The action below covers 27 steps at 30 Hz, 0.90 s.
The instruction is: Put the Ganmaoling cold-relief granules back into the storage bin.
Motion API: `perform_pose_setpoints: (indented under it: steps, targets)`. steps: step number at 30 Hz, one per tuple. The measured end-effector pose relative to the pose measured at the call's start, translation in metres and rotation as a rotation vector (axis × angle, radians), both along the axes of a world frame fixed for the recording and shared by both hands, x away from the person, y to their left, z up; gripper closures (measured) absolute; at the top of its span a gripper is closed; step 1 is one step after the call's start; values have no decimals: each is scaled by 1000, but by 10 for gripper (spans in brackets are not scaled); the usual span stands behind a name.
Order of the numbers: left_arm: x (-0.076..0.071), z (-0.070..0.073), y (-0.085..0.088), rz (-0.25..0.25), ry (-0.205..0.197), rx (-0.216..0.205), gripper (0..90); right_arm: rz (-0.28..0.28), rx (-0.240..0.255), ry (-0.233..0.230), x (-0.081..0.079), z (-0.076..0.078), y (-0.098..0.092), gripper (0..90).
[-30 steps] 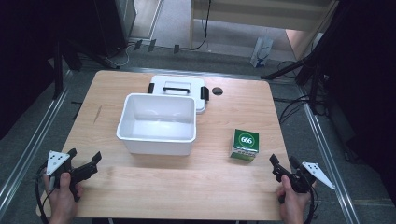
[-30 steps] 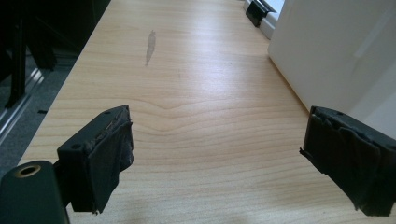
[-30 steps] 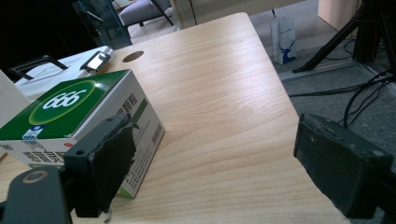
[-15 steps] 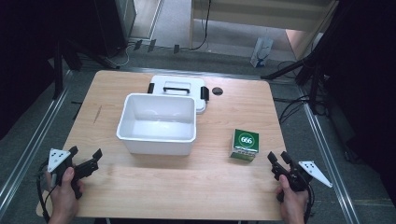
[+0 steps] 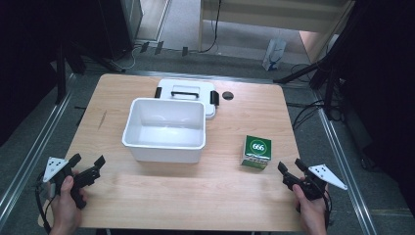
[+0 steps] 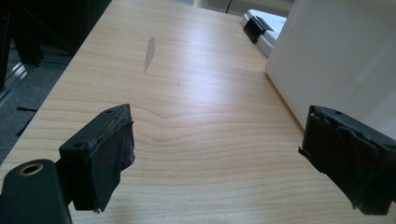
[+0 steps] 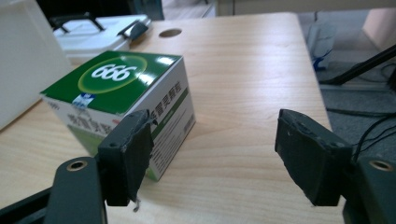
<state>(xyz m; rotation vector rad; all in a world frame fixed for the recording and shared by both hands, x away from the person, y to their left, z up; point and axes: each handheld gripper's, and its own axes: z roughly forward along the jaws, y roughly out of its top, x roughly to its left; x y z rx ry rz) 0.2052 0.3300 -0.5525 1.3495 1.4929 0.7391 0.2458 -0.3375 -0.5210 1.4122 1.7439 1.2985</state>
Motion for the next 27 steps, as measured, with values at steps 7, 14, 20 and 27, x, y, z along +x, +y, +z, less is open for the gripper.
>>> perform_pose_setpoints:
  steps: [7,14,20,27]
  targets:
    - [-2,0,-1,3,-5,9,101,100,-160,37,8,13,9,181]
    - [-1,0,0,-21,-2,-2,101,205,-291,79,20,32,20,126]
    - [0,0,-2,-23,4,10,143,244,-330,112,32,44,19,61]
    - [1,0,-1,-30,4,6,138,441,-457,173,50,57,28,0]
